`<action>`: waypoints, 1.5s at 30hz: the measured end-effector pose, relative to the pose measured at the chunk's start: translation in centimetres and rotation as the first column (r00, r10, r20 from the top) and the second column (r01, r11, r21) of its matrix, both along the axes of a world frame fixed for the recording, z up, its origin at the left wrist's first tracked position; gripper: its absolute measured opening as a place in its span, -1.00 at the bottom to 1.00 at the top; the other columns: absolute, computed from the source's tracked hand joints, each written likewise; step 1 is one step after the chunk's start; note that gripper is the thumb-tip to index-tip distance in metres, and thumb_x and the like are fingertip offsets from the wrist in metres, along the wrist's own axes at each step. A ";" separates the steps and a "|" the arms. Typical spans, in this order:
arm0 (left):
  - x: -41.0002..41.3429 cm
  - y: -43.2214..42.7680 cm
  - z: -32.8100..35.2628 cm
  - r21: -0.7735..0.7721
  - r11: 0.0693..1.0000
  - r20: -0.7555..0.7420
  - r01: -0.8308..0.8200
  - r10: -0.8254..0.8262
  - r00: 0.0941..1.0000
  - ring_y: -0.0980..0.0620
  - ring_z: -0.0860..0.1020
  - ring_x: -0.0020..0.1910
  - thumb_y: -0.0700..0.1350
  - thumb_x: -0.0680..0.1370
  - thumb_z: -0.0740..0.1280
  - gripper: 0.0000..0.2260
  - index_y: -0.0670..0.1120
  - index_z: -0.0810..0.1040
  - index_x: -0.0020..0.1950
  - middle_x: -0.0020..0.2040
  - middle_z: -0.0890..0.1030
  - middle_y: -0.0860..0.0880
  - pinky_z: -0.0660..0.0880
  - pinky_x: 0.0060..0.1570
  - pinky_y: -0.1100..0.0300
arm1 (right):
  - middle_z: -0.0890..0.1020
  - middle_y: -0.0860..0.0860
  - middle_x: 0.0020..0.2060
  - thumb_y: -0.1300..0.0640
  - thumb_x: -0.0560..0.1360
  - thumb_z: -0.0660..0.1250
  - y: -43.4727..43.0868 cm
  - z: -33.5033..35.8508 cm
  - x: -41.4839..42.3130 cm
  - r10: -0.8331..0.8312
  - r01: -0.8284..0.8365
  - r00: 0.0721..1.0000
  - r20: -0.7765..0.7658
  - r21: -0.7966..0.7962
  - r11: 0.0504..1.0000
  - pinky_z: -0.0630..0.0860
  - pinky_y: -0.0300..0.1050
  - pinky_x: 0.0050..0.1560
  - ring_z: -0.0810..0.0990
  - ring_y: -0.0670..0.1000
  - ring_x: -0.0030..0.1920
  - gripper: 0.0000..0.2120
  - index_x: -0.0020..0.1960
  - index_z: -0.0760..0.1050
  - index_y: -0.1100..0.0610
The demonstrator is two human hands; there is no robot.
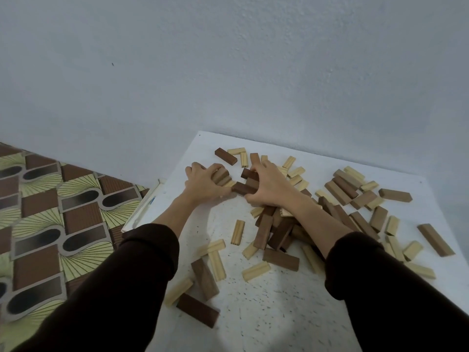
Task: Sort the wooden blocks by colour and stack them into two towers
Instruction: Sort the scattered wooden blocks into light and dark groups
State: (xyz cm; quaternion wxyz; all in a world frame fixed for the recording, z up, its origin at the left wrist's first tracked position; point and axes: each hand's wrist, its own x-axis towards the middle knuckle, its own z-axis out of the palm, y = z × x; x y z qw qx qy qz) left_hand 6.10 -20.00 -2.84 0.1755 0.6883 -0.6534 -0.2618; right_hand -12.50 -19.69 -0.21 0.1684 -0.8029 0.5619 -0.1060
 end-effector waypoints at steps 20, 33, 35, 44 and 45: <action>-10.5 7.1 0.9 -0.030 0.939 -0.219 0.343 -0.341 0.914 -0.13 0.31 0.32 0.24 0.36 0.41 -0.33 0.26 0.25 0.42 0.25 0.30 -0.08 0.30 0.33 -0.07 | 0.34 0.10 0.34 -0.22 0.49 0.26 13.0 0.4 -9.5 -0.276 0.277 0.961 0.030 -0.124 0.953 0.30 0.03 0.33 0.27 0.10 0.36 -0.34 0.43 0.28 0.16; -9.3 9.1 -1.0 -0.111 0.926 -0.222 0.361 -0.377 0.899 0.01 0.07 0.53 0.13 0.61 0.16 -0.48 0.02 0.15 0.53 0.54 0.14 -0.02 0.07 0.49 -0.03 | 0.35 0.17 0.41 -0.13 0.56 0.01 15.6 -3.5 -7.4 -0.279 0.173 0.923 -0.263 -0.365 0.915 0.41 0.20 0.28 0.38 0.20 0.38 -0.42 0.46 0.16 0.19; -9.1 9.2 -1.0 -0.102 0.931 -0.257 0.352 -0.366 0.894 0.03 0.05 0.53 0.13 0.63 0.09 -0.51 0.02 0.16 0.54 0.55 0.13 -0.01 0.04 0.49 0.02 | 0.36 0.16 0.41 -0.08 0.55 0.15 15.6 -3.7 -7.6 -0.244 0.118 0.929 -0.278 -0.402 0.908 0.39 0.23 0.28 0.37 0.20 0.38 -0.45 0.45 0.22 0.17; -8.9 9.5 -1.1 -0.148 0.937 -0.271 0.315 -0.345 0.899 0.05 0.10 0.52 0.00 0.68 0.02 -0.58 -0.08 0.19 0.52 0.53 0.20 -0.05 0.01 0.47 0.18 | 0.23 0.11 0.48 -0.18 0.55 -0.02 15.1 -4.6 -8.5 -0.112 -0.085 0.869 -0.482 -0.369 0.926 0.25 0.32 0.32 0.23 0.21 0.46 -0.47 0.42 0.33 0.02; -8.8 9.5 -1.1 -0.135 0.937 -0.281 0.323 -0.348 0.894 0.06 0.08 0.52 0.00 0.68 0.01 -0.58 -0.08 0.17 0.53 0.54 0.18 -0.05 0.00 0.48 0.18 | 0.20 0.11 0.50 -0.19 0.56 -0.07 15.0 -4.6 -8.5 -0.118 -0.084 0.862 -0.492 -0.369 0.926 0.22 0.33 0.33 0.21 0.21 0.47 -0.46 0.44 0.29 0.01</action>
